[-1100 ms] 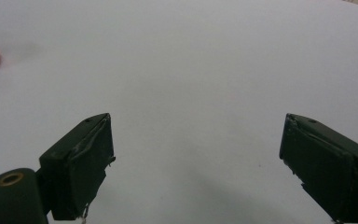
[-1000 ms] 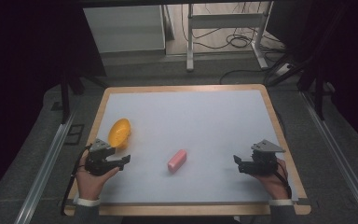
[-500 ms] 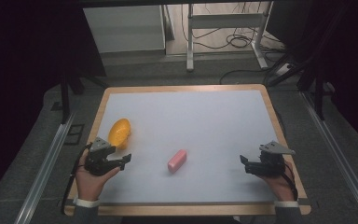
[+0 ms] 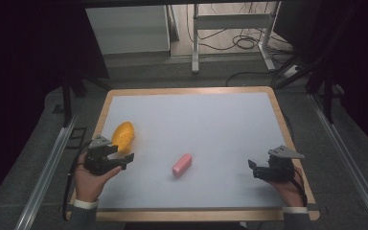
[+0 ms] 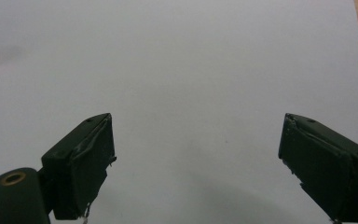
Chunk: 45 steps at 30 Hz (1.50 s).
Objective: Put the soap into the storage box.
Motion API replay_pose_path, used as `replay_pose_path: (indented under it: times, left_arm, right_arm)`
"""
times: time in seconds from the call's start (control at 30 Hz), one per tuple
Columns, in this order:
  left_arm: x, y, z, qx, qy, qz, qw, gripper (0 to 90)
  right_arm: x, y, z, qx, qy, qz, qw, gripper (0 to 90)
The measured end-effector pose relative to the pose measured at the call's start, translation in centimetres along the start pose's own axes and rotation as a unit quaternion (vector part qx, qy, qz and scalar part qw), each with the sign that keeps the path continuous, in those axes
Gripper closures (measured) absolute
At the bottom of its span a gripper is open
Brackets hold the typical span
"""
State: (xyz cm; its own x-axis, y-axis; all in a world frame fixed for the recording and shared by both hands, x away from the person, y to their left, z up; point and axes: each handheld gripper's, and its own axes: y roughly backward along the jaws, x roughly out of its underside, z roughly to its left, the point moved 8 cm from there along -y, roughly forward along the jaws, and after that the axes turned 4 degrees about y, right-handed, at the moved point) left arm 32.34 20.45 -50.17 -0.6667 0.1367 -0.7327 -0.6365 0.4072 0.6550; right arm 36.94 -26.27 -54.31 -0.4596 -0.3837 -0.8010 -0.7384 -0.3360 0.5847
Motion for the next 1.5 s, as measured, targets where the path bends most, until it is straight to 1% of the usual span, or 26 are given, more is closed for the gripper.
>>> replay_pose_path:
  times: [0.1,0.3,0.4,0.67,0.83,1.0,1.07,1.1,1.17,1.23,1.3,1.37,1.43,1.5]
  left_arm:
    - [-0.3,0.1,-0.2,0.002,-0.002,0.001,1.0,27.9]
    - [-0.5,0.0,-0.5,0.005,-0.004,0.002,1.0,28.0]
    - [-0.6,-0.1,-0.9,0.007,-0.011,0.005,0.9999,28.0]
    - [-1.5,-0.9,-2.3,0.01,-0.029,0.016,0.9994,27.8]
    - [-1.9,-1.1,-2.9,0.01,-0.034,0.017,0.9992,27.7]
    - [-2.1,-1.4,-3.2,0.011,-0.036,0.02,0.9991,27.7]
    - [-2.1,-1.5,-3.3,0.011,-0.041,0.023,0.9988,27.7]
    - [-2.2,-1.6,-3.4,0.012,-0.039,0.024,0.9989,27.6]
    - [-2.2,-1.9,-3.6,0.012,-0.042,0.03,0.9986,27.5]
    - [-2.2,-2.2,-3.8,0.012,-0.049,0.039,0.998,27.2]
    - [-2.5,-2.4,-3.9,0.006,-0.05,0.035,0.9981,27.7]
    - [-2.7,-2.5,-4.0,0.011,-0.049,0.035,0.9981,27.7]
    - [-2.8,-2.7,-4.2,0.01,-0.051,0.035,0.998,27.8]
    - [-2.9,-2.8,-4.5,0.011,-0.057,0.037,0.9976,27.8]
  right_arm:
    - [0.1,0.0,-0.2,0.005,-0.002,0.001,1.0,10.2]
    - [0.1,0.1,-0.1,0.005,-0.002,0.002,1.0,10.2]
    - [0.1,0.1,-0.2,0.006,-0.001,0.001,1.0,10.2]
    - [0.1,0.3,-0.2,0.008,-0.001,0.0,1.0,10.2]
    - [0.0,0.4,-0.3,0.012,-0.001,-0.001,0.9999,10.3]
    - [0.0,0.5,-0.3,0.012,-0.001,-0.001,0.9999,10.2]
    - [0.1,0.5,-0.4,0.013,-0.001,-0.001,0.9999,10.2]
    - [0.1,0.5,-0.3,0.013,0.0,0.0,0.9999,10.3]
    - [0.1,0.5,-0.3,0.014,0.001,0.0,0.9999,10.3]
    - [0.1,0.5,-0.3,0.016,0.002,0.001,0.9999,10.3]
    - [0.1,0.4,-0.4,0.019,0.003,0.002,0.9998,10.2]
    - [0.1,0.4,-0.4,0.02,0.002,0.002,0.9998,10.3]
    - [0.1,0.4,-0.5,0.022,0.001,0.002,0.9998,10.2]
    - [0.1,0.4,-0.5,0.025,0.001,0.001,0.9997,10.3]
